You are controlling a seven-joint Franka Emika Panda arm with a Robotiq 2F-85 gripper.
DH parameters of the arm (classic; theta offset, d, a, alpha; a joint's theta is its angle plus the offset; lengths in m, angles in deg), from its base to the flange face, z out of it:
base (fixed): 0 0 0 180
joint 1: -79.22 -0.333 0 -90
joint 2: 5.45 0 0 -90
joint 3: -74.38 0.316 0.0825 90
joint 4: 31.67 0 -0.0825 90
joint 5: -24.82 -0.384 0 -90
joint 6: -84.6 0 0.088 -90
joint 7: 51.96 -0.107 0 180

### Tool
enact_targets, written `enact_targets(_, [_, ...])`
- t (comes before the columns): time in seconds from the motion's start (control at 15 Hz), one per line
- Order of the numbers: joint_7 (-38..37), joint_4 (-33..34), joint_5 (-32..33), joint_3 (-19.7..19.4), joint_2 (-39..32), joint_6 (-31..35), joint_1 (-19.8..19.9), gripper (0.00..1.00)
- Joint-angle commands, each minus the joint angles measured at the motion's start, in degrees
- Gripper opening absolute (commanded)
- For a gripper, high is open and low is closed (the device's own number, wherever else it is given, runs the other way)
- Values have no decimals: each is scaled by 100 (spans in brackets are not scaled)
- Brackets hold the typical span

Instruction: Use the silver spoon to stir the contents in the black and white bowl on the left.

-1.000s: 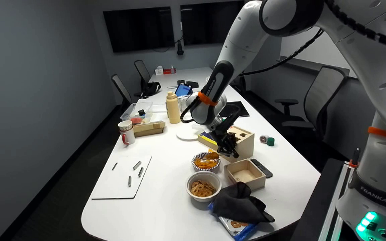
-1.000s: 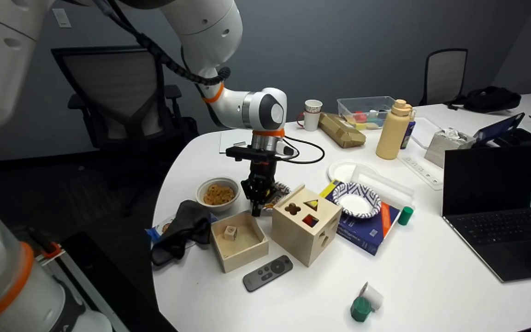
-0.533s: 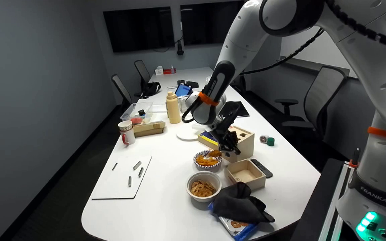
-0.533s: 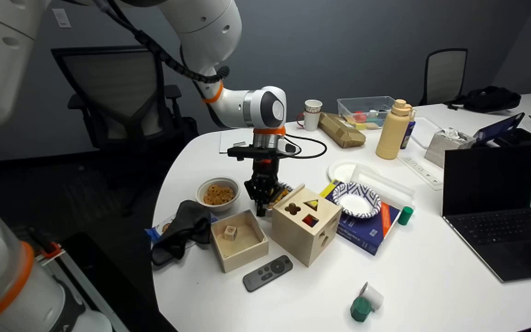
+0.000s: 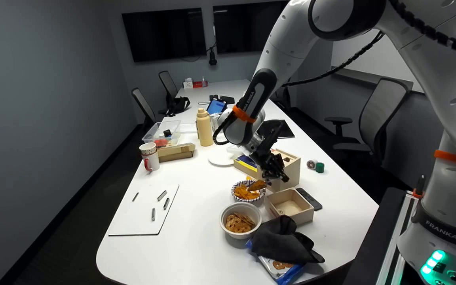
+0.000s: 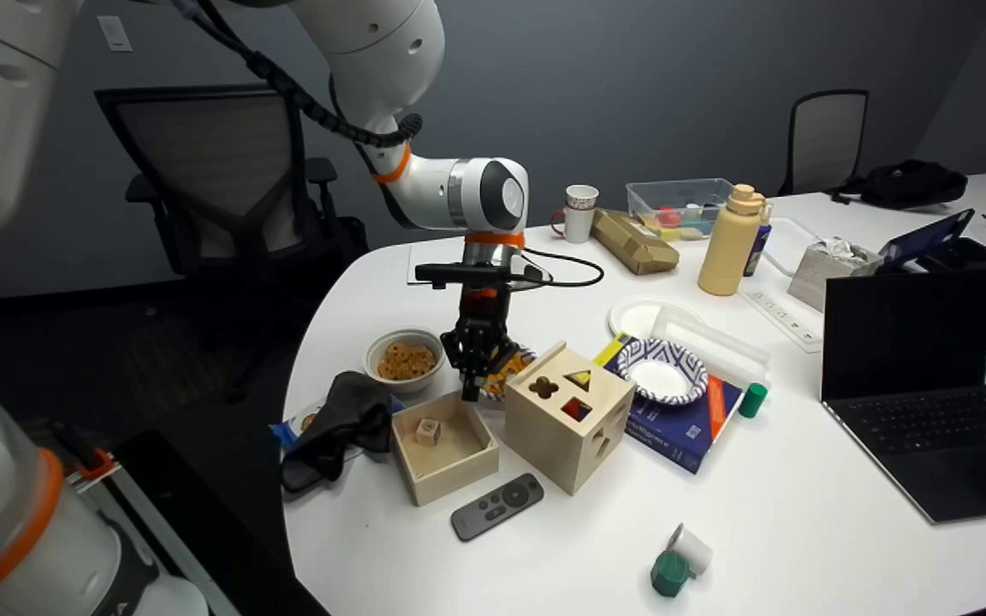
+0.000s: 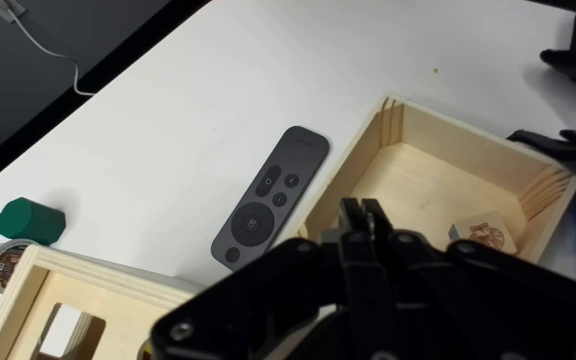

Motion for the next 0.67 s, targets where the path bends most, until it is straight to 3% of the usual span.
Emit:
enact_targets(0.0, [445,16,-362,216,89,-182,185,1])
enact_targets(0.33, [950,70,-910,420,16,-298,334,1])
enact_targets(0.6, [637,-33,-983,331,32,70,251,1])
